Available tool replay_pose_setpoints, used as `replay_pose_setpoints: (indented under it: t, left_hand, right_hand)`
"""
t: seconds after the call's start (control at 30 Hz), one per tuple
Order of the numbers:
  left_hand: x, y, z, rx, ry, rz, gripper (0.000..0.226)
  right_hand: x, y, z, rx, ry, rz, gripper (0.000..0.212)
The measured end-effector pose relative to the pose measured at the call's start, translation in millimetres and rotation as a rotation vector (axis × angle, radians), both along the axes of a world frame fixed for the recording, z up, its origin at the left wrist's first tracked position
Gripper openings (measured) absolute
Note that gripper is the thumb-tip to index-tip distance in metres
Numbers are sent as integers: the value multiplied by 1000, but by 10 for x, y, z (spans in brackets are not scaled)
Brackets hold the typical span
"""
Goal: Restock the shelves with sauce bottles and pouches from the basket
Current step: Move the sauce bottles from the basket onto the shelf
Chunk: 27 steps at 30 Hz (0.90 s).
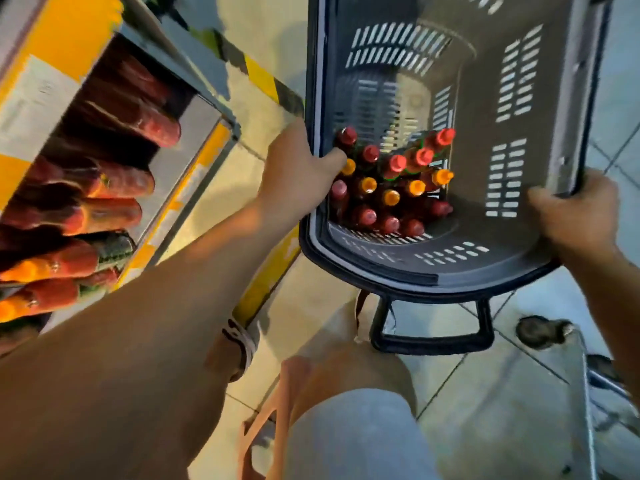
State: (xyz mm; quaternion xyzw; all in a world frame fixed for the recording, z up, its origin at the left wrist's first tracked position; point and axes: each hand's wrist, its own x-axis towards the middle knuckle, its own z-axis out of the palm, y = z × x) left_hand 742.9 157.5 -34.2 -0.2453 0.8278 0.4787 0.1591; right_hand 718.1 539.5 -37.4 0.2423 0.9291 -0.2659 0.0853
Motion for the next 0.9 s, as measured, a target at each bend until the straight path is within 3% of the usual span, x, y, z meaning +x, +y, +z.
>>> replay_pose_setpoints:
  t: [0.17, 0.33, 0.43, 0.53, 0.73, 0.8, 0.9]
  left_hand:
    - [2, -108, -152, 17, 98, -46, 26]
    - [43, -167, -204, -71, 118, -157, 37]
    - [252, -149, -87, -33, 62, -115, 38]
    - [651, -20, 111, -8, -45, -100, 58]
    - [1280, 184, 419, -139, -118, -166, 49]
    - [1332, 170, 536, -126, -177, -200, 48]
    - [1368, 114, 674, 17, -348, -211, 24]
  right_hand:
    - [-71, 139, -150, 86, 40, 67, 54]
    - [-98, 153, -201, 167, 127, 150, 45]
    - [-38, 78, -190, 233, 145, 207, 45]
    - [210, 45, -106, 303, 29, 232, 44]
    - [792, 93, -113, 303, 0, 185, 47]
    - [865, 98, -111, 328, -6, 201, 47]
    - [887, 104, -99, 343, -6, 249, 51]
